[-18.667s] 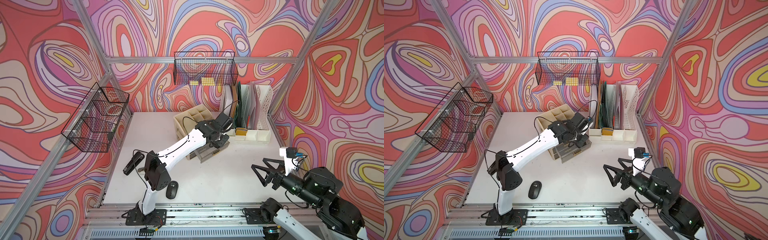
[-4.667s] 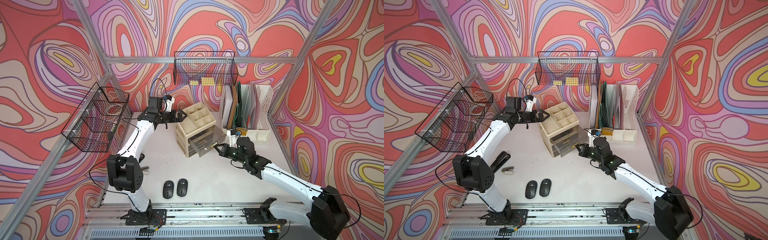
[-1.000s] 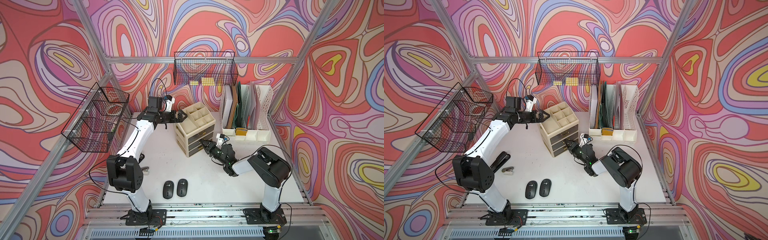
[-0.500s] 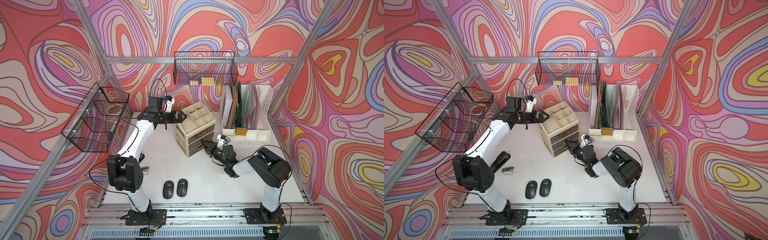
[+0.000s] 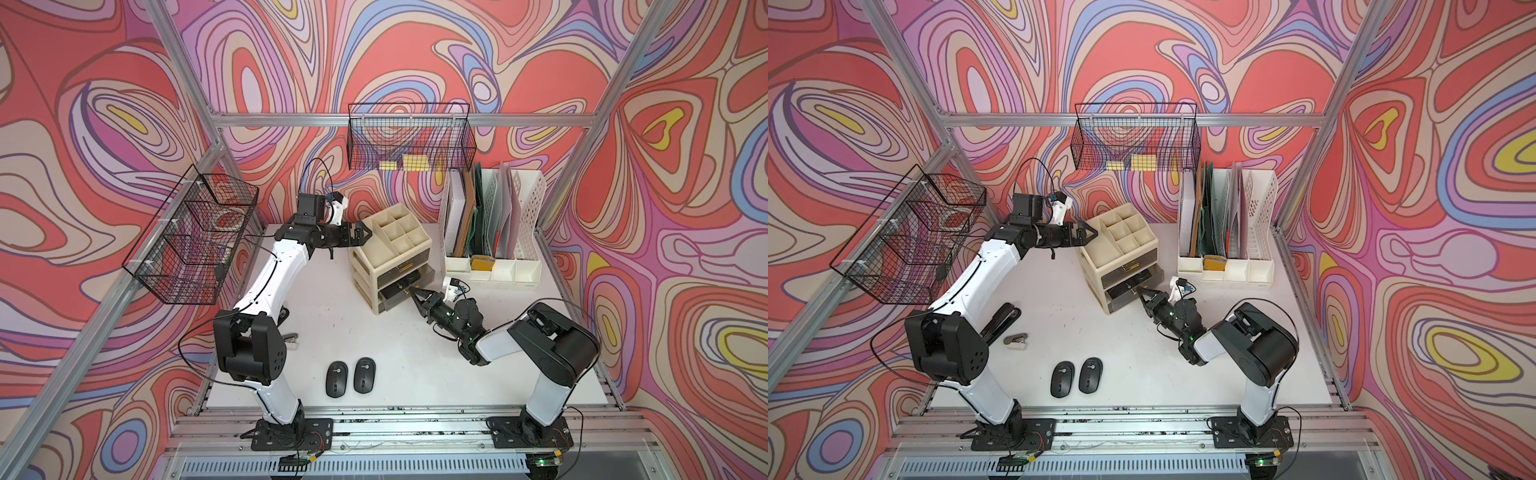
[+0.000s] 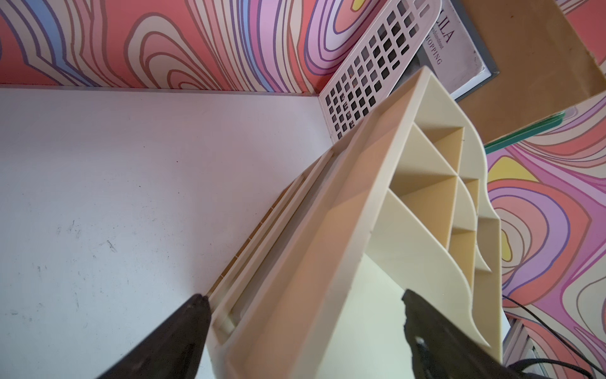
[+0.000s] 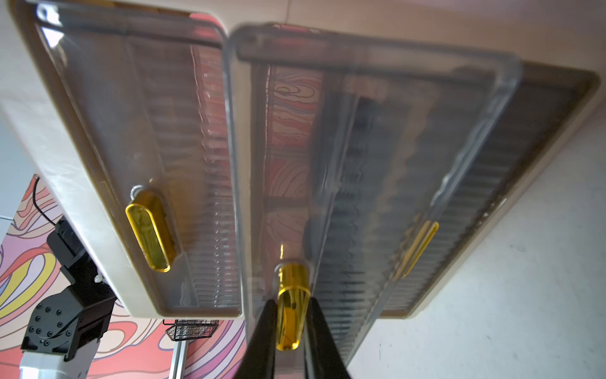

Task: Take the mice out of the drawer
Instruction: Open the drawer in the storage box.

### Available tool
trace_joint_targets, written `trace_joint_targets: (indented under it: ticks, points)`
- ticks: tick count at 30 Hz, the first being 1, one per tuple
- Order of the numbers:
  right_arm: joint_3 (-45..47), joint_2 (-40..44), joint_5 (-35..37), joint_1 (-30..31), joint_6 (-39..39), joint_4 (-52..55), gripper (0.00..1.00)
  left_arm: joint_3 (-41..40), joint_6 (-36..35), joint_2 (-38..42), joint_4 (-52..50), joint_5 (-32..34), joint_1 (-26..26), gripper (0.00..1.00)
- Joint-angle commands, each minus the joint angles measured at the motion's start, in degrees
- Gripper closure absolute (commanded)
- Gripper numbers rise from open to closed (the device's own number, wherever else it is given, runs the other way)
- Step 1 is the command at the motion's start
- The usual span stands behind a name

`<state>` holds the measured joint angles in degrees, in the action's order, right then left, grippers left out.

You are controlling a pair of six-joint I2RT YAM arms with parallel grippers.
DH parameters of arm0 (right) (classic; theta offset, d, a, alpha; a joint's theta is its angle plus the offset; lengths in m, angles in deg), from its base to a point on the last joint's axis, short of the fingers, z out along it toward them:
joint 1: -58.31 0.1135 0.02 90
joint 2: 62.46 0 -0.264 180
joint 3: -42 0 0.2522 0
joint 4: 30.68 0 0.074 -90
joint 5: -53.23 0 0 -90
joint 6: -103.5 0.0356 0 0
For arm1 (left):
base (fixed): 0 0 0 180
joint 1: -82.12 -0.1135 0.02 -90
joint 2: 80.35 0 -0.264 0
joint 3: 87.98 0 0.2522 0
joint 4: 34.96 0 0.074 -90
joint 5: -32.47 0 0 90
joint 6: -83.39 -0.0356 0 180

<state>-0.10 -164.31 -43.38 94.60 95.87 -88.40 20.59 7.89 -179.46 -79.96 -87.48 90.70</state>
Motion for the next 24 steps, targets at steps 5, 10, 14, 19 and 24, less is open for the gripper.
trace_joint_targets:
  ticks: [5,10,14,19,24]
  points:
    - [4.1,4.5,2.4,-0.3,-0.9,3.3,0.88,1.6,-1.2,0.3,-1.4,0.6,-0.2,0.03]
    - [5.6,7.1,2.6,0.1,-0.5,5.6,0.89,1.6,-1.3,0.3,-1.6,1.0,-0.2,0.03]
    - [6.6,10.1,3.3,0.5,-1.0,10.1,0.89,1.9,-1.4,0.2,-2.0,1.5,-0.2,0.03]
    - [7.7,14.5,3.8,0.5,-1.1,15.8,0.9,2.0,-1.5,0.2,-2.3,2.1,-0.2,0.03]
    - [8.2,17.8,3.7,0.7,-1.3,21.3,0.9,2.0,-1.5,0.2,-2.5,2.3,-0.2,0.03]
